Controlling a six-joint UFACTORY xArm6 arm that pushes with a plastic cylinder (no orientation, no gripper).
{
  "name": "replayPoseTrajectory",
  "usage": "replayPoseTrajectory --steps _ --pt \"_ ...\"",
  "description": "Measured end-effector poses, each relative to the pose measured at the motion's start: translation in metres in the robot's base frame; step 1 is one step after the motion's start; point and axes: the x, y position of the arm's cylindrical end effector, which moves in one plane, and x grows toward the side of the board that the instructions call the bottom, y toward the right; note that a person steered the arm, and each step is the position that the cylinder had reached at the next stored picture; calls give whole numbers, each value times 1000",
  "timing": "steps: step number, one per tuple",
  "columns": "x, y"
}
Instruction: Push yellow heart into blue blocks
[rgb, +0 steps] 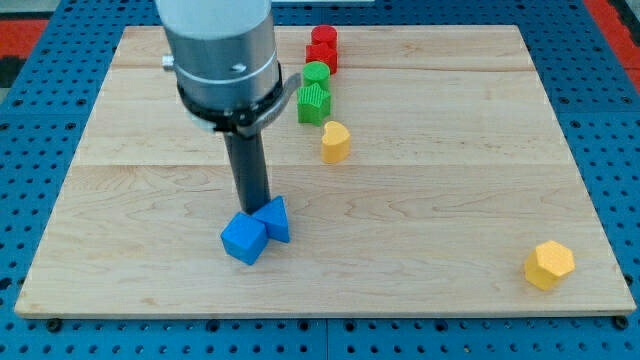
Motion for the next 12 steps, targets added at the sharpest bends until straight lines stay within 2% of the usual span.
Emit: replayPoseTrajectory --steps 1,3,4,5,6,7,8,9,10,11,12 --pt "6 -13" --pt "-39 8" --pt "-39 61" --pt "-63 130" --pt "-111 117" --pt "-121 42" --pt "-80 -14" --pt "-41 -33" --pt "-69 -40" --pt "-87 27" --pt "-70 59"
